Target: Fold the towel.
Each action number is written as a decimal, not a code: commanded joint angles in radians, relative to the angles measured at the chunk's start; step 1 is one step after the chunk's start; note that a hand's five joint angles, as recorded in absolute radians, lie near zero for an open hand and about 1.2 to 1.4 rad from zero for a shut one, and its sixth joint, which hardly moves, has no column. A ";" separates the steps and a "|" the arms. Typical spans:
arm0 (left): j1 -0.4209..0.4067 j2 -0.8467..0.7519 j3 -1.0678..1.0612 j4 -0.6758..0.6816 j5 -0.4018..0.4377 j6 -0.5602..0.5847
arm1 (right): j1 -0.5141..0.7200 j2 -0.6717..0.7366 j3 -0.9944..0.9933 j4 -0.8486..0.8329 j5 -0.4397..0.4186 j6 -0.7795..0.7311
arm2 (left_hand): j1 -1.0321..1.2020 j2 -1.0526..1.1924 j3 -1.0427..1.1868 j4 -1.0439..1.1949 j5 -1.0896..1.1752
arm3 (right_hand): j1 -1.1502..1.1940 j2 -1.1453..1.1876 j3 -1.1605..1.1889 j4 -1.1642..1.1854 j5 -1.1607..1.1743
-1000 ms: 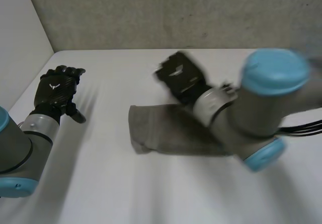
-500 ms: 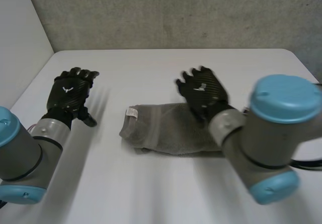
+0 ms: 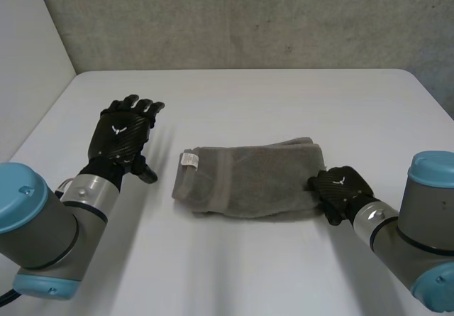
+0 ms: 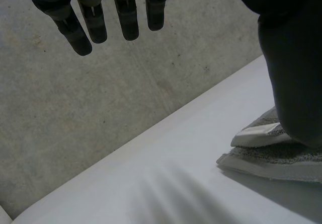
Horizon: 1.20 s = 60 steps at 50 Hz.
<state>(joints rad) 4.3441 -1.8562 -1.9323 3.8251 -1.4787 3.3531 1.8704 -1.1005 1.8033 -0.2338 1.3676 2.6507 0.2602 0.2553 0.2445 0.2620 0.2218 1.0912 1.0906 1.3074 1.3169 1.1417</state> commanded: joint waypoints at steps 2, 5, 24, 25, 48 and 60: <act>-0.001 0.034 -0.001 -0.002 -0.002 0.000 | 0.000 -0.109 -0.019 0.005 0.005 0.057 | -0.079 -0.074 -0.063 -0.081 -0.215 | 0.305 0.306 0.089 0.079 0.080; -0.001 0.069 0.006 -0.002 -0.002 -0.001 | 0.003 -0.137 -0.064 0.013 0.008 0.084 | -0.079 -0.074 -0.063 -0.081 -0.215 | 0.305 0.306 0.089 0.079 0.080; -0.028 0.146 0.176 -0.018 -0.009 -0.017 | 0.381 0.097 -0.596 0.149 -0.124 0.107 | -0.079 -0.074 -0.063 -0.081 -0.215 | 0.305 0.306 0.089 0.079 0.080; -0.031 0.143 0.188 -0.019 -0.009 -0.015 | 0.382 0.097 -0.596 0.149 -0.124 0.107 | -0.079 -0.074 -0.063 -0.081 -0.215 | 0.305 0.306 0.089 0.079 0.080; -0.040 -0.009 0.329 -0.211 -0.002 -0.175 | 0.454 0.001 -0.535 0.156 0.183 0.250 | -0.067 -0.062 -0.052 -0.069 -0.203 | -0.917 -0.916 -1.133 -1.142 -1.142; -0.110 -0.146 0.391 -0.283 0.003 -0.208 | 0.332 -0.038 -0.460 0.160 0.168 0.350 | -0.056 -0.051 -0.040 -0.057 -0.192 | -0.917 -0.916 -1.133 -1.142 -1.142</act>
<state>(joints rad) 4.2698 -1.9343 -1.5657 3.5527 -1.4768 3.1436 2.2397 -1.1458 1.3308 -0.0757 1.5451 2.9914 0.2597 0.2553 0.2446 0.2620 0.2224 0.2361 0.2465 0.2428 0.2534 0.0551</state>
